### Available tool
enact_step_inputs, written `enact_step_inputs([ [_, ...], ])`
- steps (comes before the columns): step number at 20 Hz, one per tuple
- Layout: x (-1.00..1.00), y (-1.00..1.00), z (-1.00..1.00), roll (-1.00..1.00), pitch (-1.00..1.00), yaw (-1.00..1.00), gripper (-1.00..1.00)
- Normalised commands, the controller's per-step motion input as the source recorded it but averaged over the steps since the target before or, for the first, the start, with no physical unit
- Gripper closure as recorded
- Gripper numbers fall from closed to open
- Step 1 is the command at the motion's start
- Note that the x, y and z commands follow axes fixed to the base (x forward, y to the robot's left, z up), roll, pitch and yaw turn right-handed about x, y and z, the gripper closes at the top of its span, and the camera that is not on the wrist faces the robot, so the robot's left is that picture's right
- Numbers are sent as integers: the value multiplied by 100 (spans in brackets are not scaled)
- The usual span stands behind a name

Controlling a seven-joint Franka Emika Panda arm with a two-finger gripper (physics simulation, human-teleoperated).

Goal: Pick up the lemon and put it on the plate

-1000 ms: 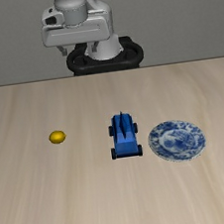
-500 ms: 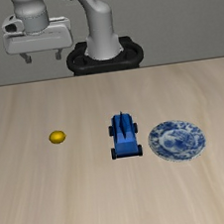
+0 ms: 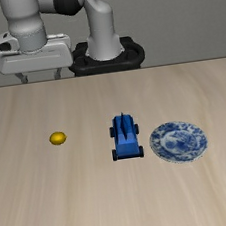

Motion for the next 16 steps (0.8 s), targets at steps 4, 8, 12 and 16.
enact_step_inputs([
  [4,0,0,-100,0,0,0,-100],
  [8,0,0,-100,0,0,0,-100],
  [12,0,0,-100,0,0,0,-100],
  [16,0,0,-100,0,0,0,-100],
])
